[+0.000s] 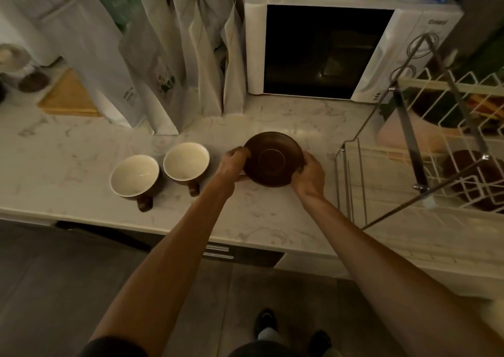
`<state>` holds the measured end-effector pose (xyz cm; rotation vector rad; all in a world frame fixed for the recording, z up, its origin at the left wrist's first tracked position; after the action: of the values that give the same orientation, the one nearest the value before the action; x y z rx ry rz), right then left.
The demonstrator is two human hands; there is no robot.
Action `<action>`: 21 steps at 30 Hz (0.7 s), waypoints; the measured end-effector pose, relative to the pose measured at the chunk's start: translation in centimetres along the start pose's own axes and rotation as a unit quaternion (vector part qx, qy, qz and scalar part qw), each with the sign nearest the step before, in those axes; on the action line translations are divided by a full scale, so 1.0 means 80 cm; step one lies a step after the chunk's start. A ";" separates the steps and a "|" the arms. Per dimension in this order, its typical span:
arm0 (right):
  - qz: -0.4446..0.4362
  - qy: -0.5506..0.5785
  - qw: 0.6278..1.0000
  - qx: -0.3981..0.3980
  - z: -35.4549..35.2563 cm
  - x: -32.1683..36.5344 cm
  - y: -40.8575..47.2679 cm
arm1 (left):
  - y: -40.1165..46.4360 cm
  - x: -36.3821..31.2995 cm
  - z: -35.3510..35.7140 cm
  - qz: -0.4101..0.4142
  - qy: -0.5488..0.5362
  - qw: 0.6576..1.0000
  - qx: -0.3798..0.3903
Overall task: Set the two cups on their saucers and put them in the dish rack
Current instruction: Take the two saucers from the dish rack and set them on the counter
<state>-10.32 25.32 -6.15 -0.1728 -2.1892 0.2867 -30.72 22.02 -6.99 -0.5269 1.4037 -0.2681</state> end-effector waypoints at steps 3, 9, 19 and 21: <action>-0.001 -0.006 1.000 0.000 0.001 0.003 0.009 | 0.010 -0.001 0.000 -0.002 0.001 1.000 -0.011; 0.004 -0.005 1.000 0.009 0.005 0.006 0.023 | 0.028 0.001 0.000 -0.012 0.006 1.000 -0.018; 0.023 -0.006 0.999 0.021 0.014 -0.002 0.027 | 0.042 0.009 -0.003 -0.018 0.026 0.999 -0.016; 0.025 -0.005 0.999 0.021 0.014 -0.002 0.027 | 0.044 0.009 -0.001 -0.018 0.028 0.999 -0.007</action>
<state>-11.08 27.18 -7.53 -0.2036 -2.1898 0.3614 -31.16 24.71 -9.37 -0.5594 1.4528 -0.3038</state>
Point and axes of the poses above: each hand's wrist, its own y-axis towards the middle knuckle, its own z-axis out of the palm, x = y × z, the point moved 10 cm from there along y, towards the middle knuckle, and after that the axes turned 9 degrees about x, right-handed, at the moved point
